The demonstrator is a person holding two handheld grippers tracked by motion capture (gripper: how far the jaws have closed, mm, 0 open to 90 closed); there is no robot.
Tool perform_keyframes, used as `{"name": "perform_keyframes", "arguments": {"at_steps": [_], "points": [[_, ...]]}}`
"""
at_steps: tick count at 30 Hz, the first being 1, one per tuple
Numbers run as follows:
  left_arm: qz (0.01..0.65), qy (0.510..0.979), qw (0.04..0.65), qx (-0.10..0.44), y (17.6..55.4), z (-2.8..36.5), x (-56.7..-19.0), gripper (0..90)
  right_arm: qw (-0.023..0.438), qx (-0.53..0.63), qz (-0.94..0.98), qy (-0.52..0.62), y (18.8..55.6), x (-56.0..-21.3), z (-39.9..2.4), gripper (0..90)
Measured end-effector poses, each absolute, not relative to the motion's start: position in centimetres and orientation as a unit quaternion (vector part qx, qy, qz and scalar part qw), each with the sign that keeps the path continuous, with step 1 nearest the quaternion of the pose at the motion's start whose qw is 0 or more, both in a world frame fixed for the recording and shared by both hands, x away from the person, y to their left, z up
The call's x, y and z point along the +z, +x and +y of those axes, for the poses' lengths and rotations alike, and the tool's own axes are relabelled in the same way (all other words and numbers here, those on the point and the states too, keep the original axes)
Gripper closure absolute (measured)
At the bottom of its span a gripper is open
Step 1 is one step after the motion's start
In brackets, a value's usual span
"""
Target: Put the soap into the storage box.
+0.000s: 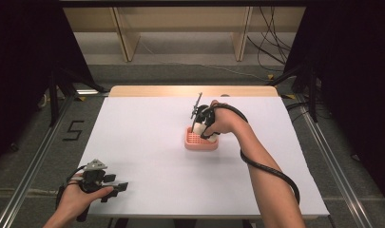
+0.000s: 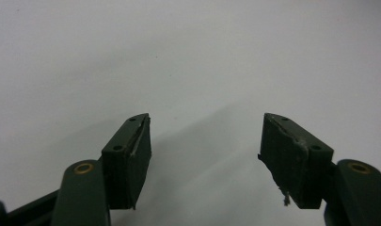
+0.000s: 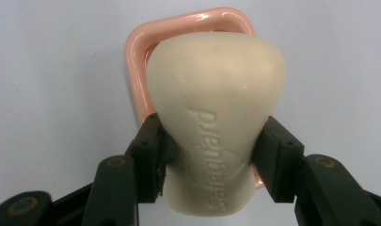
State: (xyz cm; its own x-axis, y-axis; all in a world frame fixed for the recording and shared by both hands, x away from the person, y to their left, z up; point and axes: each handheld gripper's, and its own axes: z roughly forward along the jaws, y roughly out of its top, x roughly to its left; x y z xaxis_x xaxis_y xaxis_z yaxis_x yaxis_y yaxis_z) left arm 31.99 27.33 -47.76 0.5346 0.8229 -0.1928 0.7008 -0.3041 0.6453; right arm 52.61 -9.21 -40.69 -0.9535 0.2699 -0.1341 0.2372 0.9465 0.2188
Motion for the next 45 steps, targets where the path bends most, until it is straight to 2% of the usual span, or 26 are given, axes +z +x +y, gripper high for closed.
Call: {"name": "perform_keyframes", "arguments": {"at_steps": [38,41,44,45], "points": [[0.474,0.803,0.352,0.083,31.9,27.4,-47.8,33.7,0.081,0.097,0.981,0.144,52.9,-42.4,-8.8,50.1],[0.474,0.803,0.351,0.084,31.9,27.4,-47.8,33.7,0.081,0.106,0.981,0.139,53.0,-42.5,-9.0,47.6],[0.476,0.802,0.35,0.085,32.0,27.3,-47.8,33.7,0.078,0.112,0.979,0.152,52.9,-42.5,-9.3,39.0],[0.478,0.801,0.35,0.085,32.0,27.3,-47.8,33.7,0.078,0.111,0.978,0.157,52.7,-42.4,-9.3,38.5]]}}
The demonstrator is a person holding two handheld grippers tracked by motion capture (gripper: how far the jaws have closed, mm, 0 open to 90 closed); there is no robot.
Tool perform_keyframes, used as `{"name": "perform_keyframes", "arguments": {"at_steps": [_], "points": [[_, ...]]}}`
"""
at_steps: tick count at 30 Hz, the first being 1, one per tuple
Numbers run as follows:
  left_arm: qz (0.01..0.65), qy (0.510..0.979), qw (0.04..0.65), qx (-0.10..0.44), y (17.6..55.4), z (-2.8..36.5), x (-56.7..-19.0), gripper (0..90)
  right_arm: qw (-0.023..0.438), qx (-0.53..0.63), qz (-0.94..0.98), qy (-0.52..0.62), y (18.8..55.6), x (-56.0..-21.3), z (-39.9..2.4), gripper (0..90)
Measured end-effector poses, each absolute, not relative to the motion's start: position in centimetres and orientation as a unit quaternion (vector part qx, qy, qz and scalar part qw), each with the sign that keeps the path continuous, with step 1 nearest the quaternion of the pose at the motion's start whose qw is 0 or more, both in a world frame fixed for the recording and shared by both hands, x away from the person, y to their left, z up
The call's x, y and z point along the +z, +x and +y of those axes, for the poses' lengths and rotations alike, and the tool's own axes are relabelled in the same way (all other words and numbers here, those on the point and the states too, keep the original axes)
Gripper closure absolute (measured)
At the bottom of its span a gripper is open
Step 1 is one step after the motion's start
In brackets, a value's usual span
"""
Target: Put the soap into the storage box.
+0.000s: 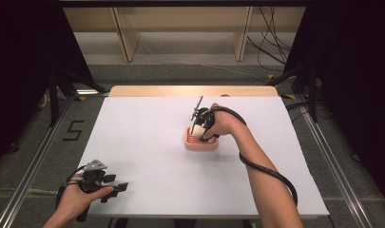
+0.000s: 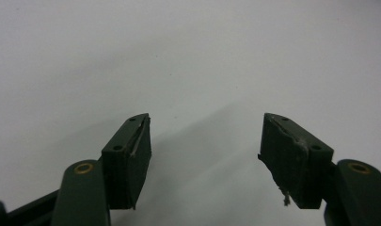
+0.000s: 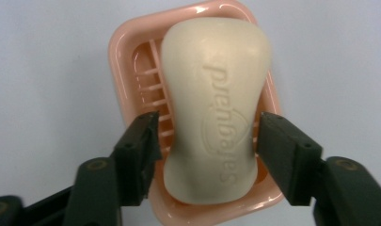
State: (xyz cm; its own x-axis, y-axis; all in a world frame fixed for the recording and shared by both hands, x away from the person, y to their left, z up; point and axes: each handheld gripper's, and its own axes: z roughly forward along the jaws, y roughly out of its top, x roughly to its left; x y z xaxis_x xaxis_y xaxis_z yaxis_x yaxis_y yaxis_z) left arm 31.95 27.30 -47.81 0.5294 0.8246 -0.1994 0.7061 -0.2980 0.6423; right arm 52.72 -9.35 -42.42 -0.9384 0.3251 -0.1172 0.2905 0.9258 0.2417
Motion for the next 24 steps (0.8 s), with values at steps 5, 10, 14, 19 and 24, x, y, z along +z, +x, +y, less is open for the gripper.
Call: {"name": "perform_keyframes", "arguments": {"at_steps": [5,10,14,19,24], "points": [[0.475,0.802,0.351,0.087,32.0,27.3,-47.8,33.7,0.077,0.146,0.971,0.174,52.4,-42.1,-10.4,34.4],[0.481,0.8,0.348,0.088,31.9,27.2,-47.8,33.7,0.082,0.158,0.965,0.193,51.7,-41.7,-11.5,33.2],[0.48,0.8,0.348,0.089,31.8,27.2,-47.8,33.7,0.099,0.191,0.953,0.214,50.9,-41.4,-13.0,34.5],[0.481,0.8,0.346,0.09,31.8,27.2,-47.8,33.7,0.104,0.223,0.936,0.25,49.3,-42.0,-15.4,37.5],[0.474,0.806,0.344,0.088,32.0,27.4,-48.0,33.7,0.11,0.244,0.919,0.288,45.7,-43.7,-18.6,43.0]]}}
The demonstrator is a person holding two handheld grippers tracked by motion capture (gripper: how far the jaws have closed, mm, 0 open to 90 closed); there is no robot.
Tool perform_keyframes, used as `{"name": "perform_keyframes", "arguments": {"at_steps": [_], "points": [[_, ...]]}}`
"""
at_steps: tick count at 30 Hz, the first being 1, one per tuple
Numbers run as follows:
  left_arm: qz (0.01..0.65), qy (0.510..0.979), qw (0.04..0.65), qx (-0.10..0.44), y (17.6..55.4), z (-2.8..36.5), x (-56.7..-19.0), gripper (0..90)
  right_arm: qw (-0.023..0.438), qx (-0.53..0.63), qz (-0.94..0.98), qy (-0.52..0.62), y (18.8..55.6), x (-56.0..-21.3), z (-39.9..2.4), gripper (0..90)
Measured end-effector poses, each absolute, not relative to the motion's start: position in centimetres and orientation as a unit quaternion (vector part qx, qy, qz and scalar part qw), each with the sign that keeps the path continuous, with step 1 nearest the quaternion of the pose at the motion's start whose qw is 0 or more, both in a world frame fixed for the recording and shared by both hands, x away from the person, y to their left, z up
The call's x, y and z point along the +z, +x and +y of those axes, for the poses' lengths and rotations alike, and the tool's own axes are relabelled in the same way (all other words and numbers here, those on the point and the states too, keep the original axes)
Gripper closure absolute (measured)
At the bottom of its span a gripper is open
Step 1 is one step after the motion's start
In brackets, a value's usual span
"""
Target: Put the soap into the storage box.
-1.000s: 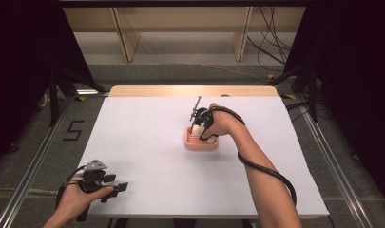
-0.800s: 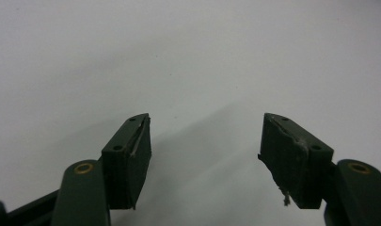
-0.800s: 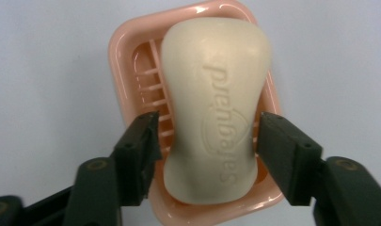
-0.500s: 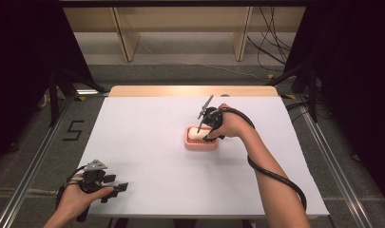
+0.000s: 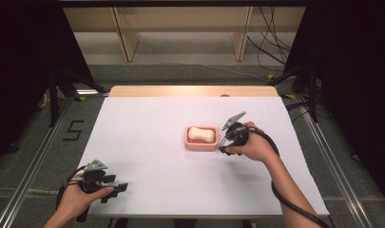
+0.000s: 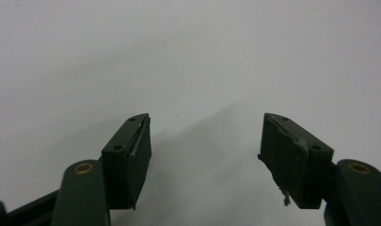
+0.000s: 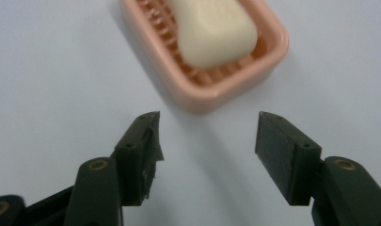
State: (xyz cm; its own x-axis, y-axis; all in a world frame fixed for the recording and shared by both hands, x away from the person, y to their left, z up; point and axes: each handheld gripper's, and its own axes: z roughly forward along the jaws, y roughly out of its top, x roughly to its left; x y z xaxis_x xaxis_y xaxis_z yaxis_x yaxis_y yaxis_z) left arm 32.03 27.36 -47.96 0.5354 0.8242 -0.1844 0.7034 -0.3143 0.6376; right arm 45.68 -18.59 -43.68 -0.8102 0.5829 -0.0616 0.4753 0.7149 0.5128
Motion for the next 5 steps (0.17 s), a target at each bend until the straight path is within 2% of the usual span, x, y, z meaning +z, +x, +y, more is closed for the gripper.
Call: {"name": "perform_keyframes", "arguments": {"at_steps": [5], "points": [[0.476,0.806,0.339,0.09,31.9,27.3,-47.9,33.7,0.113,0.272,0.901,0.32,42.8,-44.8,-20.5,50.3]]}}
